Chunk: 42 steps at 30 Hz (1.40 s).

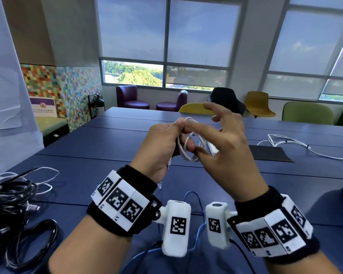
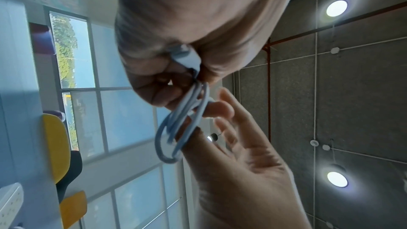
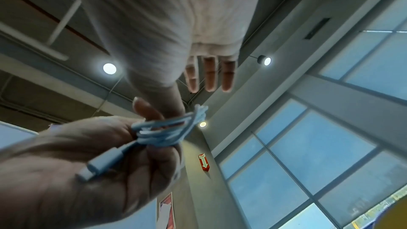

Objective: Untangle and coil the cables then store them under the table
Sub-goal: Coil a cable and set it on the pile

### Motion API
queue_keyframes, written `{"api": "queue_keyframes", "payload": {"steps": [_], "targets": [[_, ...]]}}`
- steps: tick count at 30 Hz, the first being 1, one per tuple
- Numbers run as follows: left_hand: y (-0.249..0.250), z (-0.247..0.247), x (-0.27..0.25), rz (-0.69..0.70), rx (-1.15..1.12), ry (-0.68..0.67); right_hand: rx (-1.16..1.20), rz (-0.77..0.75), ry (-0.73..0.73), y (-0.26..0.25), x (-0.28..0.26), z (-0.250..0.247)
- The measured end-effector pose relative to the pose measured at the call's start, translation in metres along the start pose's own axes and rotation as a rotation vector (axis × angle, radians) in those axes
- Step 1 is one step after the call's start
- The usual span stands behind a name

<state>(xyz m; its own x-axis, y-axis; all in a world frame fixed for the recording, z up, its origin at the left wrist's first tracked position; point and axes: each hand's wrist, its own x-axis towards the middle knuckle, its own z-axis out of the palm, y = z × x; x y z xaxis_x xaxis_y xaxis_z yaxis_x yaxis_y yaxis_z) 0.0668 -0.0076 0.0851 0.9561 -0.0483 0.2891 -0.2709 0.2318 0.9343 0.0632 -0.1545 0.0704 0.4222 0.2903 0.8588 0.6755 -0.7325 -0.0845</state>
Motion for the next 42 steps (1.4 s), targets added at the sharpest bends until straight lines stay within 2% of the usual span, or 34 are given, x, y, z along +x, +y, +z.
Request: {"api": "queue_keyframes", "payload": {"steps": [4, 7, 12, 16, 21, 26, 29, 35, 38, 42], "targets": [[0.001, -0.003, 0.0, -0.04, 0.025, -0.023, -0.006, -0.143, 0.079, 0.005, -0.001, 0.006], [-0.002, -0.003, 0.002, -0.045, 0.08, -0.018, 0.013, -0.208, 0.045, 0.008, 0.001, 0.0], [-0.005, -0.007, 0.009, 0.079, 0.263, 0.113, 0.108, -0.238, -0.11, 0.007, 0.007, -0.011], [-0.01, -0.007, 0.01, 0.165, 0.352, 0.013, 0.15, -0.268, -0.127, -0.006, 0.005, -0.008], [-0.008, -0.01, 0.005, 0.113, 0.408, -0.076, 0.202, -0.165, -0.073, -0.003, 0.003, -0.005], [-0.012, 0.005, -0.002, -0.029, 0.093, -0.057, 0.125, -0.134, 0.014, -0.004, 0.001, -0.002], [-0.01, 0.009, -0.007, -0.092, 0.017, -0.067, 0.081, -0.086, 0.025, 0.001, 0.001, -0.005], [-0.004, 0.005, -0.009, -0.17, 0.013, -0.168, 0.37, 0.129, -0.009, -0.003, 0.002, -0.001], [-0.005, 0.003, -0.006, -0.162, 0.046, -0.163, 0.593, 0.229, -0.047, -0.007, 0.002, 0.0], [-0.001, 0.001, -0.004, -0.101, 0.116, -0.155, 0.694, 0.302, -0.03, -0.006, 0.003, 0.001]]}}
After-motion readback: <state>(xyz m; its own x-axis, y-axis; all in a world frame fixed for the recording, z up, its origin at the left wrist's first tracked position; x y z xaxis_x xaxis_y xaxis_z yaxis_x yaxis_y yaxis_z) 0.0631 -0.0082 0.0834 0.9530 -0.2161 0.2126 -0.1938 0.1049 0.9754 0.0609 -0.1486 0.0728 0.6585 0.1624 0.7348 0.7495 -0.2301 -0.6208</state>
